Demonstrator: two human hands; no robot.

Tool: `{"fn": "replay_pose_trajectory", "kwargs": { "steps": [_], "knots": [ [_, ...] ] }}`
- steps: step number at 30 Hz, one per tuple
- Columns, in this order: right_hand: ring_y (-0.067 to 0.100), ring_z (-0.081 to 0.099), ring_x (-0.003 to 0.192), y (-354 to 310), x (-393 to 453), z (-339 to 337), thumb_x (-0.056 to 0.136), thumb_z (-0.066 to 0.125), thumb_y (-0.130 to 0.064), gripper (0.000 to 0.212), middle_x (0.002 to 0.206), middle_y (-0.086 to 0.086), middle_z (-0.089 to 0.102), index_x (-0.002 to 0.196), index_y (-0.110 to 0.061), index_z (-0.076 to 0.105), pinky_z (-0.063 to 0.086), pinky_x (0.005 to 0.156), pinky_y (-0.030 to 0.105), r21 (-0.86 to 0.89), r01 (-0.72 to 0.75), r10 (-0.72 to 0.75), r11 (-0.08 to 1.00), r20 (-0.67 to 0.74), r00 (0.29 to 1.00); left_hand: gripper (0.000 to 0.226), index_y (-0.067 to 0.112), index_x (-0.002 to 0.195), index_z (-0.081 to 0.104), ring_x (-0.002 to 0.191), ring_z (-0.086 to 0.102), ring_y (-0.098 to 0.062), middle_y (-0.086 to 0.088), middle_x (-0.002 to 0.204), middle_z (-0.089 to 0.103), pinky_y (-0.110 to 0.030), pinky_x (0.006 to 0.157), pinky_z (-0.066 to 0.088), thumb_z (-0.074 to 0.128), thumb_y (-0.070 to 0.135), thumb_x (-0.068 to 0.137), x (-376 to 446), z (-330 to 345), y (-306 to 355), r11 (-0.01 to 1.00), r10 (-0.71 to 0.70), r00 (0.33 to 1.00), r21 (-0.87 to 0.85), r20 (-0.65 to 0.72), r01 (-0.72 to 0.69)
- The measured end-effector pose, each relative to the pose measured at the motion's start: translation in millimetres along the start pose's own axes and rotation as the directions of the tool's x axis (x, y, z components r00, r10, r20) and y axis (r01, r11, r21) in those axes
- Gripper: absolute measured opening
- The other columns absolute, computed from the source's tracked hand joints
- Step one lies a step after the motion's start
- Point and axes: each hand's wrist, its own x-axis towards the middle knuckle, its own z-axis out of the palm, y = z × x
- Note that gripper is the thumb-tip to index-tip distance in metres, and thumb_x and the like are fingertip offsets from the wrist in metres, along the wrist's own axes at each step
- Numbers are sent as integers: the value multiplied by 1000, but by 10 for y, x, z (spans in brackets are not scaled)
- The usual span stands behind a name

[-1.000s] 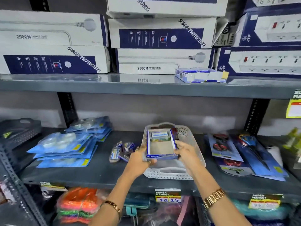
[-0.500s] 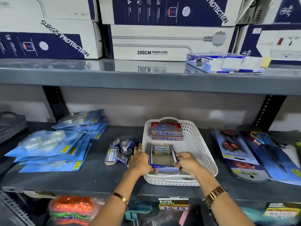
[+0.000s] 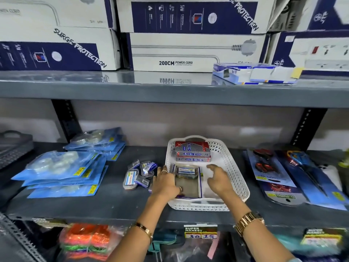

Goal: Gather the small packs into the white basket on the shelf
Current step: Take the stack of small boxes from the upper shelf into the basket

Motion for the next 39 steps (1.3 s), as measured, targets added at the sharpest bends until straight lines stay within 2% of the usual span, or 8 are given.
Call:
{"fn": "replay_pose_trajectory", "kwargs": {
  "steps": [6, 11, 17, 21, 25, 31, 36, 39],
  "knots": [
    [29, 59, 113, -241, -287, -339, 82, 51, 6, 44, 124, 13, 65, 123, -9, 60, 44, 91, 28, 34, 220, -191, 975, -383, 904, 48, 16, 133, 50, 130, 46, -24, -6, 144, 46, -37, 106, 41, 64, 28, 88, -319, -211, 328, 971, 173, 909, -88, -379, -222],
    [28, 61, 110, -421, -619, -716, 86, 54, -1, 29, 119, 11, 67, 113, -5, 64, 38, 92, 23, 24, 424, -306, 905, -656, 690, 43, 10, 131, 52, 137, 38, -26, -9, 147, 43, -39, 110, 35, 56, 28, 92, -685, -557, 747, 899, 295, 726, -76, -621, -431],
    [31, 58, 114, -581, -910, -1269, 85, 56, -1, 26, 118, 14, 66, 110, -3, 64, 35, 96, 23, -82, 560, -404, 824, -778, 481, 39, -1, 122, 57, 127, 48, -40, -24, 138, 49, -51, 103, 44, 61, 18, 89, -1065, -1008, 1213, 829, 370, 436, 80, -820, -553],
    [32, 56, 113, -623, -996, -1613, 85, 57, -3, 26, 118, 15, 64, 110, -2, 63, 35, 95, 24, -143, 581, -437, 801, -803, 405, 46, -3, 128, 51, 132, 41, -39, -25, 140, 45, -52, 110, 35, 57, 24, 91, -1142, -1276, 1405, 835, 408, 417, 147, -812, -530],
    [26, 50, 122, -681, -950, -1966, 87, 59, -17, 38, 131, 10, 55, 124, -8, 55, 36, 97, 26, -128, 563, -452, 816, -750, 484, 57, 2, 138, 39, 137, 35, -33, -19, 145, 41, -46, 113, 29, 50, 36, 94, -1075, -1526, 1562, 856, 421, 484, 159, -767, -492],
    [28, 50, 125, -766, -740, -2298, 89, 56, -38, 59, 142, 10, 48, 140, -12, 39, 42, 101, 42, -43, 459, -404, 887, -551, 730, 68, 3, 138, 36, 135, 36, -30, -17, 142, 46, -48, 113, 22, 47, 51, 91, -847, -1695, 1697, 896, 430, 600, 236, -675, -376],
    [28, 44, 131, -871, -532, -2485, 83, 60, -49, 72, 147, 7, 44, 141, -14, 37, 37, 103, 39, -119, 315, -337, 942, -369, 866, 79, 5, 132, 41, 119, 52, -35, -20, 130, 56, -44, 94, 43, 50, 65, 83, -642, -1884, 1762, 902, 427, 711, 209, -559, -377],
    [23, 51, 121, -972, -423, -2620, 77, 69, -44, 75, 136, 10, 52, 137, -6, 44, 35, 108, 38, -10, 300, -294, 954, -233, 927, 78, 8, 126, 51, 120, 52, -31, -14, 132, 56, -36, 90, 43, 55, 68, 77, -524, -2058, 1802, 920, 384, 829, 89, -407, -382]
  ]
}}
